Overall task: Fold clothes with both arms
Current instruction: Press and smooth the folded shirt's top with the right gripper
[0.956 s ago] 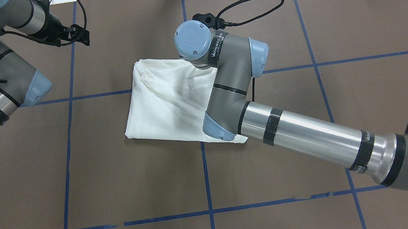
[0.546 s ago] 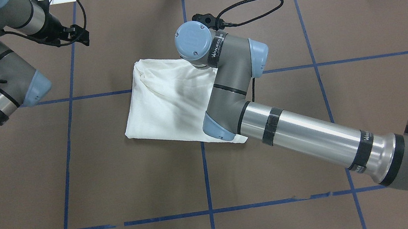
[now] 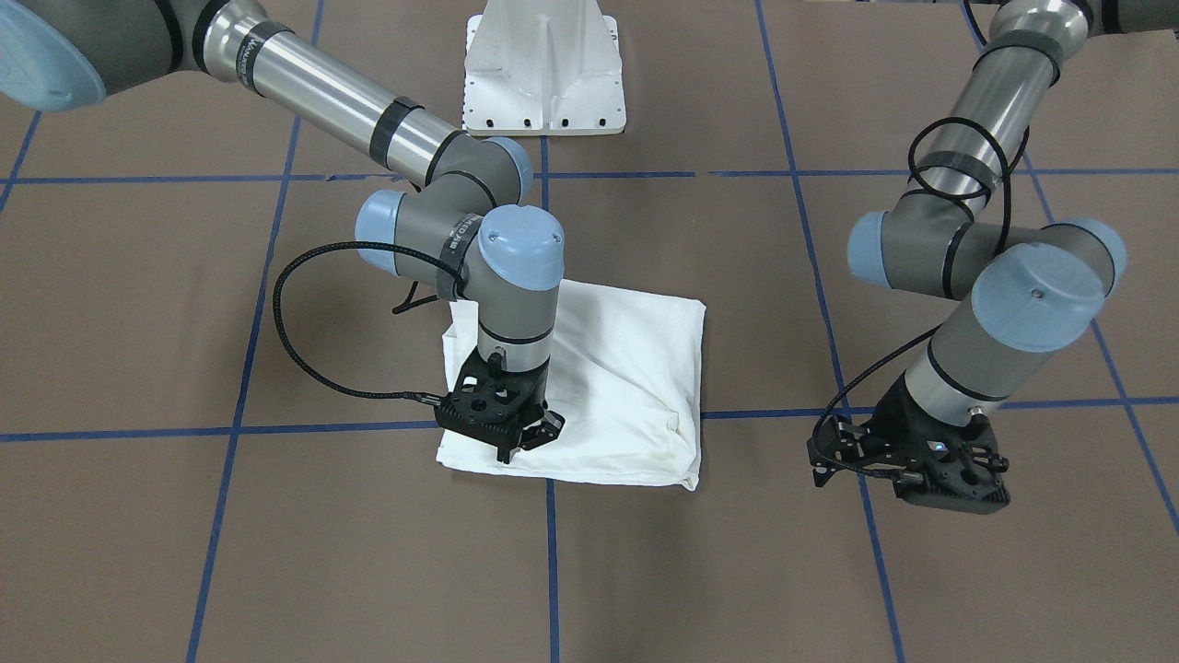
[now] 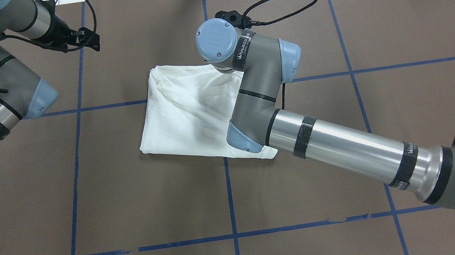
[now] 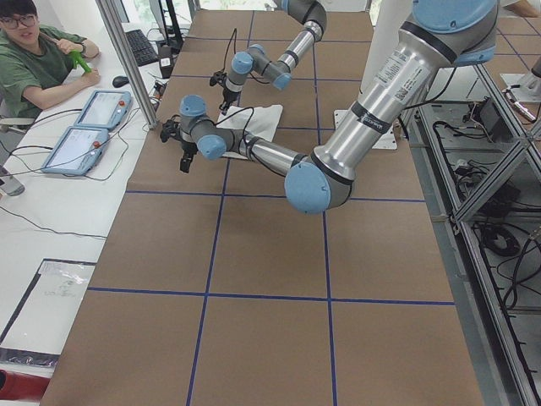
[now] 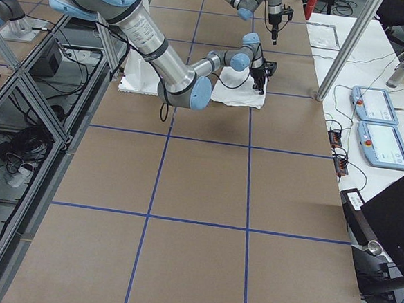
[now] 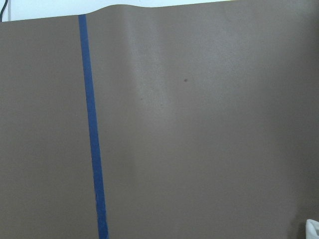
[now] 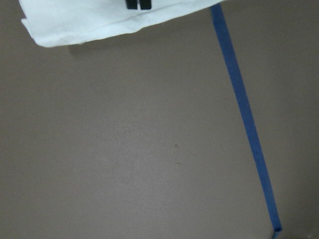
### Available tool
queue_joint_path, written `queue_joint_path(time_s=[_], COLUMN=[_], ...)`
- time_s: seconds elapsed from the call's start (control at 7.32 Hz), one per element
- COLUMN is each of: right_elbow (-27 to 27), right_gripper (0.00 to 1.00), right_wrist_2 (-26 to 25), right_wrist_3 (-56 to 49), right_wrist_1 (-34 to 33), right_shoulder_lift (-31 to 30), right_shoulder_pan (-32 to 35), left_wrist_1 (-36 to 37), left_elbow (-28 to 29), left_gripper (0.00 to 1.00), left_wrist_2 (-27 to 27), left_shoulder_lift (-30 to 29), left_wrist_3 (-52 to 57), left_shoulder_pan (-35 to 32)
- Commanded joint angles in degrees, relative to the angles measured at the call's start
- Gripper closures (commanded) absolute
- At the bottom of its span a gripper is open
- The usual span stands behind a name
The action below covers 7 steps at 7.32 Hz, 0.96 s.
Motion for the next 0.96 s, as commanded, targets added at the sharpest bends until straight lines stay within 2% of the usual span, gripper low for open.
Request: queue_joint_path(time_s=[0.0, 0.27, 0.41, 0.55, 0.68, 0.82], right_elbow=[0.0, -0.3, -0.5, -0.4, -0.1, 1.7], right_gripper=[1.00, 1.00, 0.01, 0.00, 0.00, 0.00], right_wrist_2=[-1.7, -2.6, -2.5, -0.3, 6.5, 12.9], right_wrist_3=[-1.7, -2.4, -5.6, -7.0, -11.7, -18.4], right_wrist_1=[-0.2, 0.0, 0.0, -0.1, -0.7, -4.2], right_shoulder_lift=[-0.3, -0.5, -0.1, 0.0, 0.0, -0.1], right_shoulder_pan=[0.8, 0.8, 1.1, 1.6, 3.8, 6.7], left_wrist_1=[0.0, 0.0, 0.0, 0.4, 0.6, 0.7], left_elbow=[0.0, 0.0, -1.3, -4.0, -4.7, -5.2], left_gripper=[0.00, 0.00, 0.00, 0.00, 0.00, 0.00], left_wrist_2=[0.0, 0.0, 0.0, -0.2, -0.3, -0.4], left_shoulder_lift=[-0.1, 0.0, 0.0, 1.9, 2.2, 2.5], left_wrist_3=[-0.1, -0.1, -0.3, -0.3, -0.1, 0.6], left_shoulder_pan=[0.1, 0.2, 0.1, 0.2, 0.2, 0.1])
